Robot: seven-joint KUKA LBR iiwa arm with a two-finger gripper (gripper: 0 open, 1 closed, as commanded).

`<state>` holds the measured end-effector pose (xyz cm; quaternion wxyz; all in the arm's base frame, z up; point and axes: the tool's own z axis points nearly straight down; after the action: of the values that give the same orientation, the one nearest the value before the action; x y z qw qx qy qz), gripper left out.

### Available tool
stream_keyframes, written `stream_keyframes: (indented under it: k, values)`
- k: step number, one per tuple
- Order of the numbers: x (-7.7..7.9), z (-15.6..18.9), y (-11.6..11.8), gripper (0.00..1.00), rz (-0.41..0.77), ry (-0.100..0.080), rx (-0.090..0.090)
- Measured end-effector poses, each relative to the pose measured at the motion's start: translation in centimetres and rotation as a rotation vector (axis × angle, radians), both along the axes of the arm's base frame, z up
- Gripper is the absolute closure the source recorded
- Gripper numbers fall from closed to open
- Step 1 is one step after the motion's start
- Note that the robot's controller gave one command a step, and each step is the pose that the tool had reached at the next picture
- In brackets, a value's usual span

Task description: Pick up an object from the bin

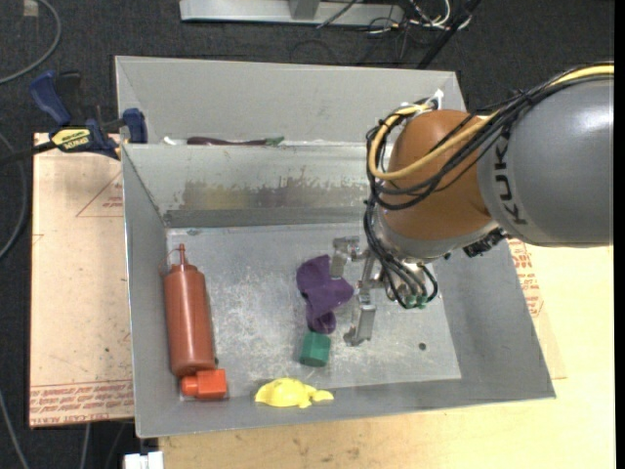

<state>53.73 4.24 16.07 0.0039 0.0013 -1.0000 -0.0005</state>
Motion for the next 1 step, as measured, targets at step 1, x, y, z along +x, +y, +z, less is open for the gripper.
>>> stream_keyframes:
  k: [1]
  values:
    - [0.19, 0.43, -0.02, 0.0, -0.001, -0.008, 0.0]
